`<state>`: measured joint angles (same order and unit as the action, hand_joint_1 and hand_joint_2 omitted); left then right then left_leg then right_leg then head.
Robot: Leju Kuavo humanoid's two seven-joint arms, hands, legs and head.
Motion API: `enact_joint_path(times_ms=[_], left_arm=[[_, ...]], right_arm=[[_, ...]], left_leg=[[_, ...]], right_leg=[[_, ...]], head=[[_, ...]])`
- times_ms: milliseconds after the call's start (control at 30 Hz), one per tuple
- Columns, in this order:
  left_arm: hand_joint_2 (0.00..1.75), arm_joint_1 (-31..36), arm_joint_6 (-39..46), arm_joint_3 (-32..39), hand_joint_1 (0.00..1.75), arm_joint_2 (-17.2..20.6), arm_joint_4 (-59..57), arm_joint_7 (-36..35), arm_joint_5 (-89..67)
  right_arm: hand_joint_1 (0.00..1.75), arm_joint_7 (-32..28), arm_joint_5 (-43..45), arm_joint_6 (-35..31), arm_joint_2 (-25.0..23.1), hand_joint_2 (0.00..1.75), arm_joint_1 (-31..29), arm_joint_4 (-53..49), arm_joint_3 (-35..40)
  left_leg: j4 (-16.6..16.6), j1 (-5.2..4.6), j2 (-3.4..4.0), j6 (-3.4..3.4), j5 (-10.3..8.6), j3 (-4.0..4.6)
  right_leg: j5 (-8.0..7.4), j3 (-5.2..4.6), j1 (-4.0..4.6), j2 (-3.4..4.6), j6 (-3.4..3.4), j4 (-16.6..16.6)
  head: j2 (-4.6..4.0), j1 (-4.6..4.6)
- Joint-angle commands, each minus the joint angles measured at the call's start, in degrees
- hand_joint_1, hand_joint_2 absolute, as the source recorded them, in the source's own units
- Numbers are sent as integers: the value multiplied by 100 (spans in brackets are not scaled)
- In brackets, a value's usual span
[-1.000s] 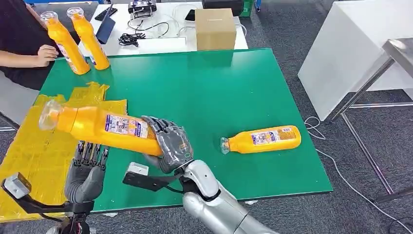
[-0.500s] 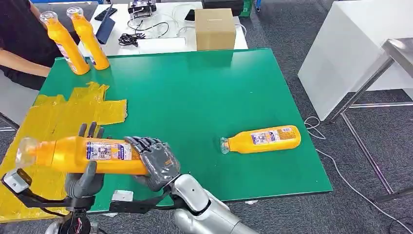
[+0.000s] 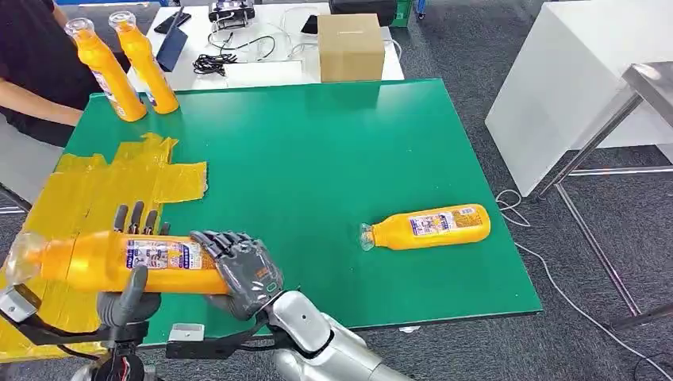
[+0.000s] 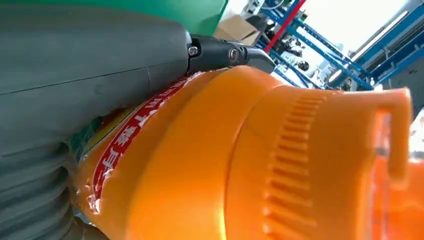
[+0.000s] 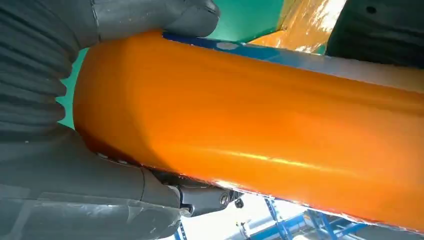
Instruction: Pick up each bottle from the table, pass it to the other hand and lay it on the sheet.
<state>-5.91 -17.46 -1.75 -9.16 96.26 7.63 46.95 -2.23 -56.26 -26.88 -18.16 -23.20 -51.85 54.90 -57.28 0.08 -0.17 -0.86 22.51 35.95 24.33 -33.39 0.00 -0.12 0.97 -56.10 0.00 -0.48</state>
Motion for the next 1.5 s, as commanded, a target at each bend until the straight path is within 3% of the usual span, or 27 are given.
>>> enact_joint_path(times_ms=[33, 600, 633, 667, 700, 733, 767, 800, 900, 1033, 1167, 1300, 1500], left_arm=[[175, 315, 46, -26, 175, -10, 5, 62, -109], [175, 253, -170, -16, 175, -44, 28, 119, -103], [175, 243, -180, -10, 175, -33, 32, 119, -116], [175, 237, -172, -6, 175, -22, 27, 116, -140], [175, 232, -136, 7, 175, -9, 25, 121, -220], [175, 219, 78, 56, 175, -15, 64, 247, -593], [175, 200, 256, 103, 175, -10, 120, 426, -956], [175, 199, 441, 137, 175, 13, 191, 588, -1380], [175, 223, 769, 204, 175, 91, 283, 864, -2168], [175, 321, 2553, 485, 175, 115, 349, 1629, -4997], [175, 359, 3543, 842, 175, 255, 252, 1686, -6757], [175, 451, 4280, 973, 175, 497, -278, 1245, -9041], [175, 499, 4322, 967, 175, 501, -438, 1270, -9058]], right_arm=[[175, 12, 102, 91, 112, 175, -71, 487, 630], [169, 118, 209, -23, 254, 175, -50, 433, 316], [143, 208, 123, -100, 285, 175, -57, 418, 277], [143, 244, 78, -180, 321, 175, -62, 401, 253], [17, 284, 14, -259, 364, 175, -72, 356, 219], [0, 424, -54, -409, 425, 175, -20, 251, 59], [0, 484, -8, -491, 518, 175, 62, 69, -173], [0, 526, -74, -607, 646, 0, 120, -150, -374], [0, 461, -215, -487, 979, 0, 453, -959, -1064], [0, 602, -399, -536, 1356, 0, 1168, -2483, -1975], [0, 512, -261, -195, 1614, 0, 1700, -3846, -2585], [0, 382, 26, 69, 1665, 0, 1736, -4296, -2841], [0, 385, 39, 91, 1636, 0, 1727, -4270, -2847]], left_leg=[[4, 7, -15, 7, 9, -28], [5, 5, -18, 4, 5, -24], [5, 6, -19, 4, 8, -30], [5, 4, -17, 3, 4, -21], [4, 7, -20, 4, 9, -32], [6, 4, -18, 3, 4, -23], [6, 3, -16, 2, 0, -13], [7, 4, -24, 2, 1, -19], [-1, 7, -26, 2, 6, -18], [-2, 3, -25, 3, 7, -16], [-4, 2, -35, 3, 7, -10], [-1, -2, -15, 2, 7, -10], [3, 0, -11, 3, 5, -14]], right_leg=[[11, 36, 7, -15, 1, 9], [8, 32, 5, -19, 3, 11], [11, 39, 6, -20, 3, 12], [8, 28, 4, -18, 3, 10], [12, 41, 6, -21, 3, 12], [7, 29, 4, -19, 2, 12], [4, 18, 2, -16, 2, 9], [7, 28, 4, -24, 4, 13], [10, 31, 7, -26, 5, 9], [11, 30, 2, -25, 4, 5], [14, 25, 1, -36, 3, 3], [7, 18, -2, -16, 3, 2], [4, 19, 2, -13, 3, 6]], head=[[0, 0], [0, 0], [0, 0], [0, 0], [0, 0], [0, 0], [0, 0], [0, 0], [0, 0], [0, 0], [0, 0], [0, 0], [0, 0]])
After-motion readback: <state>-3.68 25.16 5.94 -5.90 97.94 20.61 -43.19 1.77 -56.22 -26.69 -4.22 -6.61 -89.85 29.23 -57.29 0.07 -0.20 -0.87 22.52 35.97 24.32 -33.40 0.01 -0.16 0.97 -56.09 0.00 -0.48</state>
